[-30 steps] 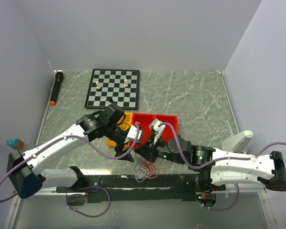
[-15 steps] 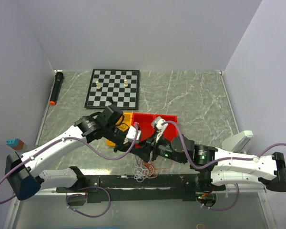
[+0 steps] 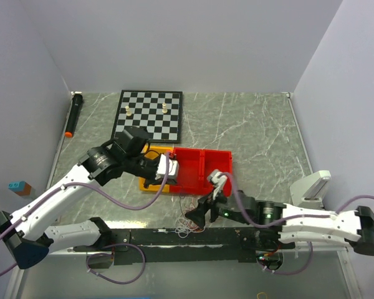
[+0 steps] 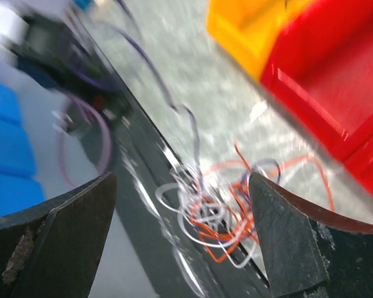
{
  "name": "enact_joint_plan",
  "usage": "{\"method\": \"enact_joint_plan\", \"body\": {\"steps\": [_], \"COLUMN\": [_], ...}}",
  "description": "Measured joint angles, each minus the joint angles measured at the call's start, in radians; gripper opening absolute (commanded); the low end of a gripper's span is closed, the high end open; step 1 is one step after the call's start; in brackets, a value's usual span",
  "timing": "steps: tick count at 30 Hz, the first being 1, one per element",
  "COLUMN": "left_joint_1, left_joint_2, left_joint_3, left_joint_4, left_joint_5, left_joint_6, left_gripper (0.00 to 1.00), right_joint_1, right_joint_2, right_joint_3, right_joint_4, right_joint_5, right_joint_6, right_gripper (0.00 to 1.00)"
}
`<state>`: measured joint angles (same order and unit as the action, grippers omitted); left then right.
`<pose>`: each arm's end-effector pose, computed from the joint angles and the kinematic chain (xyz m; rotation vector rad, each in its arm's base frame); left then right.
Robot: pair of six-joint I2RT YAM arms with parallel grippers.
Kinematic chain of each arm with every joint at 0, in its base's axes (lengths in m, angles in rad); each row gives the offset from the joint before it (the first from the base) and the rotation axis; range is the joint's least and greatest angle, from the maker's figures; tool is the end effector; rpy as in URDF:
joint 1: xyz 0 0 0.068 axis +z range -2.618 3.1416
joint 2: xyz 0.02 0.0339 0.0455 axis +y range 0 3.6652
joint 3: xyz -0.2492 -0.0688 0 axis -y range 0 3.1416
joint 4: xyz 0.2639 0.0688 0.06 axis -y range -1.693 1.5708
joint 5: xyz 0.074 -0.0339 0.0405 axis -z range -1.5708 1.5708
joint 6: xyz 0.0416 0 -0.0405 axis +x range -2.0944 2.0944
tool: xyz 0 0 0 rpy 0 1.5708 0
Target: Untangle the cables
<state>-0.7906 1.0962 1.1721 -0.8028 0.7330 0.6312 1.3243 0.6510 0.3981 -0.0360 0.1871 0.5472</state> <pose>0.1512 -0.1924 0.3453 1.7234 1.4202 -0.9207 0.0569 0.1944 0.2238 -0.6301 1.9099 1.0933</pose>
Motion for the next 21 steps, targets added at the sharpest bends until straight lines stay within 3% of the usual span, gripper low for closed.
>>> {"method": "enact_joint_plan", "body": {"steps": [9, 15, 21], "left_joint_1": [0.0, 0.0, 0.0], "left_joint_2": [0.002, 0.022, 0.036], "left_joint_3": [0.124, 0.267, 0.39], "left_joint_4": [-0.058, -0.047, -0.016], "left_joint_5": [-0.013, -0.005, 0.003], "left_joint_6": [-0.021, -0.074, -0.135], "left_gripper": [0.01, 0.01, 0.01], "right_joint_1": [-0.003, -0.037, -0.073], "right_joint_2": [0.288, 0.467, 0.557], "right_joint_3": [-0.008, 0.015, 0.013], "right_joint_4": [0.113, 0.245, 0.314], "right_joint_5": [-0.021, -0.069, -0.133], "right_joint_6": [-0.027, -0.033, -0.016], "right_gripper": [0.89, 0.65, 0.57]}}
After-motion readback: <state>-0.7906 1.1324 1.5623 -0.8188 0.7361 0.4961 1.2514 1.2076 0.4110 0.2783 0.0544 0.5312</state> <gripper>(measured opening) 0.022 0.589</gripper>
